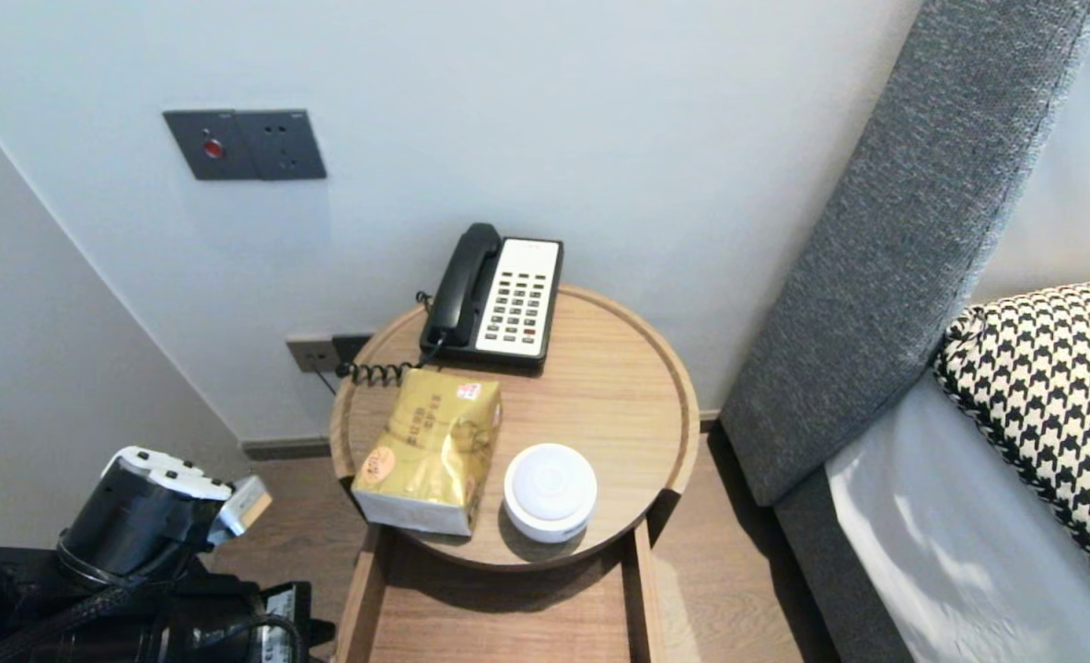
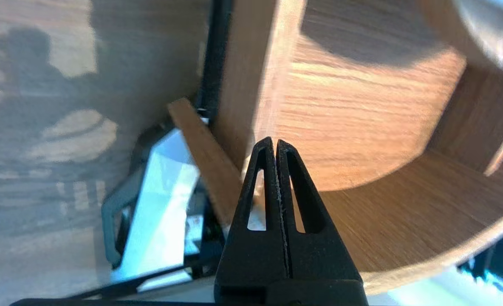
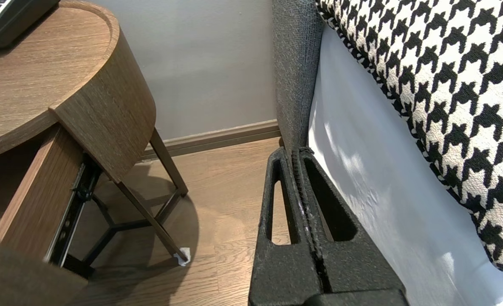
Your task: Open the nightstand drawer
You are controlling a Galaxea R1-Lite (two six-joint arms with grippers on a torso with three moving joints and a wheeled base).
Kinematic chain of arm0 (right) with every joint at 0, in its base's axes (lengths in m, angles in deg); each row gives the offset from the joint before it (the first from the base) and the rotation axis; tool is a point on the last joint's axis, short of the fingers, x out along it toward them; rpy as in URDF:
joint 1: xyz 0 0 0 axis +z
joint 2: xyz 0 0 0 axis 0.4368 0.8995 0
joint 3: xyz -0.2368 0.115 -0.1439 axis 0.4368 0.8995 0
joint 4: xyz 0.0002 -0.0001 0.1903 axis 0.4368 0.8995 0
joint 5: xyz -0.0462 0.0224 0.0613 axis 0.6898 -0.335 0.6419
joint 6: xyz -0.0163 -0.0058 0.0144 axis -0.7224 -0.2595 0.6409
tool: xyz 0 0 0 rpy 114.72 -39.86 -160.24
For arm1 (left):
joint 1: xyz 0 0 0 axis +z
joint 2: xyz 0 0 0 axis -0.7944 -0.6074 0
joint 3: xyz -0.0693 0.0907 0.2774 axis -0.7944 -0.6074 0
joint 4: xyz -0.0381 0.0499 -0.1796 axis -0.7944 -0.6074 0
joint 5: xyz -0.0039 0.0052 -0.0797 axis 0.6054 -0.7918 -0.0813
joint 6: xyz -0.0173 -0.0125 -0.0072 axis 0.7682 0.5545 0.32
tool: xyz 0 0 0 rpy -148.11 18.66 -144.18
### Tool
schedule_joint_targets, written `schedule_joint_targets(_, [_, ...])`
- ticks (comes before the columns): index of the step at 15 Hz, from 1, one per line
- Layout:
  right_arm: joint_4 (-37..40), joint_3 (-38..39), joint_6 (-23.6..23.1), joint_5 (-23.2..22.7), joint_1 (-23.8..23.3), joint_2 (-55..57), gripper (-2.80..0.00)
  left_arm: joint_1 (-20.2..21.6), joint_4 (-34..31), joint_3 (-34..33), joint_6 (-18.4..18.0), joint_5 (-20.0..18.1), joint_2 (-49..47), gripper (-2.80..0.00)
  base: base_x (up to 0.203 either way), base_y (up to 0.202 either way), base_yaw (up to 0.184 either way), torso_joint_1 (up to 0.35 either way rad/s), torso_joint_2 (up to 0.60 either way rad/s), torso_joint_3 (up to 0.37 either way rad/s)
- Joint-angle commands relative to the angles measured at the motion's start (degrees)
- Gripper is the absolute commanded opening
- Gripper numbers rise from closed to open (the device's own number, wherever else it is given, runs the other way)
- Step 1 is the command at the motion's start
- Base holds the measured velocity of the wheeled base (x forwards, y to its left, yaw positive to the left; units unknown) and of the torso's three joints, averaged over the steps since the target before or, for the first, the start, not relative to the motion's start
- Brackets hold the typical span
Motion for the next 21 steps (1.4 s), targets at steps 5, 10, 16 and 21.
schedule_joint_targets(5, [0.0,1.4,0.0,0.0,0.0,-0.1,-2.8,-0.2,0.0,-2.8,0.3,-2.3,1.9,-2.8,0.0,0.0,0.0,0.0,0.0,0.0])
schedule_joint_targets(10, [0.0,1.4,0.0,0.0,0.0,-0.1,-2.8,-0.2,-0.1,-4.1,0.3,-4.0,3.0,-2.8,0.0,0.0,0.0,0.0,0.0,0.0])
schedule_joint_targets(16, [-0.1,1.4,0.0,0.0,0.0,-0.1,-2.8,-0.2,0.0,-3.7,0.3,-3.4,3.6,-2.8,0.0,0.0,0.0,0.0,0.0,0.0])
schedule_joint_targets(21, [0.0,1.4,0.0,0.0,0.0,-0.1,-2.8,-0.1,-0.6,1.0,-0.7,1.2,5.2,-2.8,0.0,0.0,0.0,0.0,0.0,0.0])
